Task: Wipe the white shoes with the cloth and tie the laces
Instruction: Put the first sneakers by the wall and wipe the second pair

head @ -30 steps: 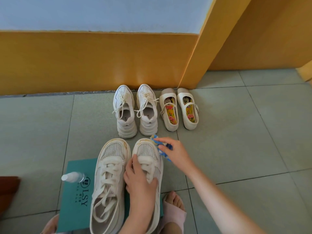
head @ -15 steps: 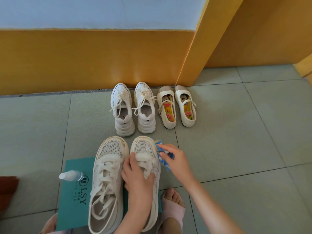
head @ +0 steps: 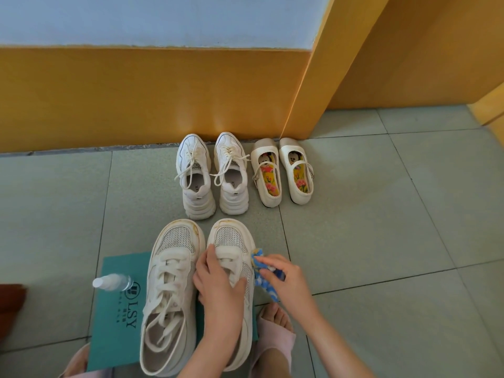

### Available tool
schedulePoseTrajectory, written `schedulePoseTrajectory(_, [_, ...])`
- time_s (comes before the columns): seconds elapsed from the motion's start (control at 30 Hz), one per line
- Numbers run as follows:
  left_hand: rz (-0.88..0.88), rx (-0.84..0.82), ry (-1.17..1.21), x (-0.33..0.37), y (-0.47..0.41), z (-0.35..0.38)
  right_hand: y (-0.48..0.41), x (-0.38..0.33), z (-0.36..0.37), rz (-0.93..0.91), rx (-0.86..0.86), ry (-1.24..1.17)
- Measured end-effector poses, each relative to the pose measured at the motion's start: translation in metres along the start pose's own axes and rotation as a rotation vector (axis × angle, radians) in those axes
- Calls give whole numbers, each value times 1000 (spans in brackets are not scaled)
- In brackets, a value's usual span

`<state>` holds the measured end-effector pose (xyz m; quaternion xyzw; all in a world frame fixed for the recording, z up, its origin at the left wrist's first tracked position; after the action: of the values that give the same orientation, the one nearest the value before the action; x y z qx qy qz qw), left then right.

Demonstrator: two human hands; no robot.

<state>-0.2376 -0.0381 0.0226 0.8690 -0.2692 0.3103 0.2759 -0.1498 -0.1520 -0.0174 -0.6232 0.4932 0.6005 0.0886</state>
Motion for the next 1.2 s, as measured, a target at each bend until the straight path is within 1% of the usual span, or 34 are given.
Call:
schedulePoseTrajectory(0.17, [9, 2, 16, 0, 1, -2, 7, 4, -10, 79, -132, 39])
schedulePoseTrajectory(0.27, [26, -10, 27, 0, 1, -2, -7, -11, -29, 88, -92, -12])
schedulePoseTrajectory(0.33, [23, -7, 32, -1, 1, -3, -29, -31, -36, 68, -57, 14])
schedulePoseTrajectory(0.4, [17, -3, 33, -1, 1, -3, -54, -56, -31, 20, -84, 76])
schedulePoseTrajectory(0.5, [7, 0, 34, -2, 1, -3, -87, -87, -12, -55, -187, 251])
schedulePoseTrajectory(0.6, [6, 4, 33, -2, 0, -2, -107, -108, 8, -91, -325, 411])
schedulePoseTrajectory(0.73, [13, 13, 35, -3, 0, -2, -114, -118, 25, -98, -471, 557])
schedulePoseTrajectory(0.8, [13, 18, 32, -3, 0, -2, -112, -119, 28, -107, -511, 607])
schedulePoseTrajectory(0.93, [7, 31, 36, -3, -1, -1, -107, -112, 20, -138, -481, 585])
schedulePoseTrajectory(1.1, [17, 46, 47, -4, 0, 0, -91, -94, 4, -158, -418, 456])
schedulePoseTrajectory(1.2, [10, 45, 50, -3, -1, 0, -85, -82, -3, -121, -364, 378])
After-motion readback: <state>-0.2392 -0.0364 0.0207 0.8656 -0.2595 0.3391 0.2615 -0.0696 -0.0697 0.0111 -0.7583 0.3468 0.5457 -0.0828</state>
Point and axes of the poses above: each hand's wrist, its own y-axis away from the middle knuckle, its own z-axis out of the palm, x = y × z, the point moved 4 cm from there along -y, towards the middle knuckle, and after that the axes turned 9 degrees about z, right-handed, at the moved point
